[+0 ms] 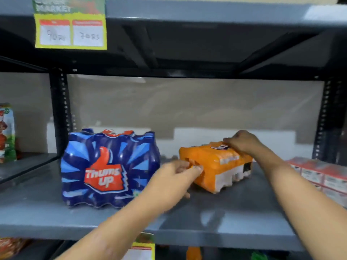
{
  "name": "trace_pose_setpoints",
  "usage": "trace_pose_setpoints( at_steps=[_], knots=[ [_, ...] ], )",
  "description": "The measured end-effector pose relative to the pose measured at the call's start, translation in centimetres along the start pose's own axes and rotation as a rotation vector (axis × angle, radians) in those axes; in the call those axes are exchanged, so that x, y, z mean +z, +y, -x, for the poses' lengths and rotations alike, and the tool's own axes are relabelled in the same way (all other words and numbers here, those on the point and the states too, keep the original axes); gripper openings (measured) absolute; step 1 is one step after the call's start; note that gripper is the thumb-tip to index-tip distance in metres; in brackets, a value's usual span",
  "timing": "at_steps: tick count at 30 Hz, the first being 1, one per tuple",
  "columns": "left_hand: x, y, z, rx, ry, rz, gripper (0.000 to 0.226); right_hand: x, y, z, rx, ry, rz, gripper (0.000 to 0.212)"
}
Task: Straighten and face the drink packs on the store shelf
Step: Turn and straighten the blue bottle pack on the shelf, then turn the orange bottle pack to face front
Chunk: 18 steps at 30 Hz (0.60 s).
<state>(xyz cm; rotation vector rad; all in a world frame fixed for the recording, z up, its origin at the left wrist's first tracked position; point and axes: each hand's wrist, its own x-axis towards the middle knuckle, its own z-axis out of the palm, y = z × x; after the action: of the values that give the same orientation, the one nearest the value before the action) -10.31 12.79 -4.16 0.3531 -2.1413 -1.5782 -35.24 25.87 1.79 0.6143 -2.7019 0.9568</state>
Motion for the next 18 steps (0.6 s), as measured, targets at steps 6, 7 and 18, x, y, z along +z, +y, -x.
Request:
trace_pose_setpoints(
  at_steps=[6,7,18],
  knots=[
    [4.0,0.5,-7.1,-0.374,0.097,0.050,0.076,-0.6,3.9,-2.9,0.156,-0.258,-0.239,0.050],
    [4.2,0.6,-7.5,-0.353,0.121,0.060,0.079,-0.4,4.3,-3.0,0.156,-0.257,-0.250,0.054],
    [4.6,2.1,-8.0,0.114,0.223,-0.144,0.054,0.1,9.2,-0.4,-0.045,-0.149,-0.622,0.051]
  ],
)
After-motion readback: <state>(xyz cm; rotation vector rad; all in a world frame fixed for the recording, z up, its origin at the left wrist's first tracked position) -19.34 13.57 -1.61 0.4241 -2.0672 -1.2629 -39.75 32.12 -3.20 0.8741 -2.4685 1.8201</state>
